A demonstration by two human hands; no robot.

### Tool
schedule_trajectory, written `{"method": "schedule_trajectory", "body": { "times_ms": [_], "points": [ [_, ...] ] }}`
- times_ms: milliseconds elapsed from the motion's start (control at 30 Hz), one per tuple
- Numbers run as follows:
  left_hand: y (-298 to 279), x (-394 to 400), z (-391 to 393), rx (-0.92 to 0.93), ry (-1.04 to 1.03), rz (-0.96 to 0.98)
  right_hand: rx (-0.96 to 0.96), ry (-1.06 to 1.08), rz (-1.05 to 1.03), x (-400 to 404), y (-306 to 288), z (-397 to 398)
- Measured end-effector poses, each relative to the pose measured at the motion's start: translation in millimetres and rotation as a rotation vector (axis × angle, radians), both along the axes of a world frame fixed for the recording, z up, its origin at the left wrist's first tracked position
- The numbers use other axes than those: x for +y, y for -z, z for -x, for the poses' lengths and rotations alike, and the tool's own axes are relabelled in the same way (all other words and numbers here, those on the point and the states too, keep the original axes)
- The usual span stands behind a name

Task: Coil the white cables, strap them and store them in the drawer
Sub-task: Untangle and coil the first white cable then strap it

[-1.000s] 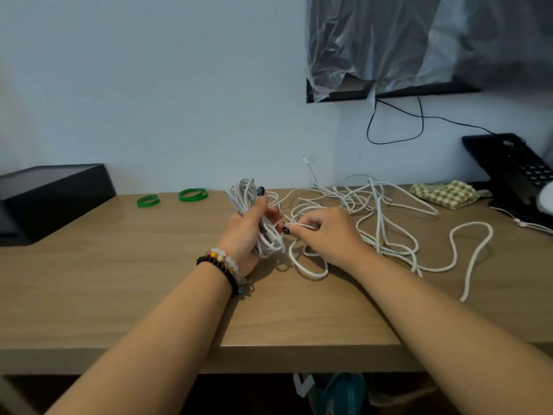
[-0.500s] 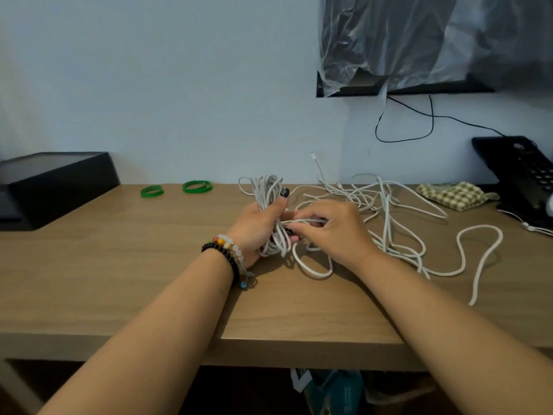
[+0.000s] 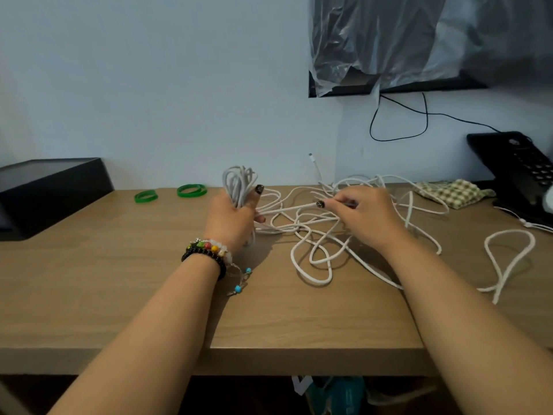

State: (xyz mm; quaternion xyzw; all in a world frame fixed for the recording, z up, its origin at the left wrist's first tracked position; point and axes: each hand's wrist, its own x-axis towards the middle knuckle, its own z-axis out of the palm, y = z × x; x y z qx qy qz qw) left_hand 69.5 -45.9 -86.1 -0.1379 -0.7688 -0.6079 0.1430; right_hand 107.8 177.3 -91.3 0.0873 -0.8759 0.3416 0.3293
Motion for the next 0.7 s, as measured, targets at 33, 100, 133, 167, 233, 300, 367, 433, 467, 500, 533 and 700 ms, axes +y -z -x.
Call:
{"method": "schedule_trajectory", "body": {
  "times_ms": [33,100,133,167,233,300,367,433,467,500,533,700],
  "points": [
    [1.4,-2.4,1.8,0.012,-0.023,0.031,-0.005,0.004,0.008,0.5,0.5,-0.4],
    [6.5,-2.2,4.9,0.045,-0.024,0.158,-0.008,0.012,0.03,-1.7,1.2,-0.4],
    [8.9,-0.5,5.1,0.066,-0.006,0.222,-0.001,0.018,0.063,-3.1,0.7,-0.6],
    [10.7,1.7,4.9,0.09,0.012,0.272,0.005,0.026,0.106,-4.2,0.5,-0.4],
    [11.9,4.8,3.7,0.118,0.04,0.309,0.001,0.03,0.193,-6.3,0.0,-0.8],
    [11.1,6.3,0.9,0.136,0.08,0.318,-0.008,0.032,0.248,-8.2,0.5,-0.7],
    [12.6,7.4,-1.0,0.163,0.125,0.366,-0.002,0.053,0.277,-10.2,0.9,0.4],
    [14.8,8.9,-1.9,0.196,0.148,0.444,0.01,0.082,0.297,-10.6,0.4,1.6],
    [15.3,9.7,-2.4,0.221,0.155,0.493,0.014,0.097,0.302,-10.8,0.0,1.9],
    [15.3,10.0,-2.7,0.248,0.159,0.551,0.018,0.11,0.307,-11.2,0.0,2.2],
    [15.3,10.0,-3.0,0.278,0.165,0.611,0.021,0.115,0.311,-11.9,-0.1,2.4],
    [15.1,9.6,0.3,0.384,0.129,0.909,0.036,0.092,0.307,-18.2,-0.3,1.5]
  ]
}}
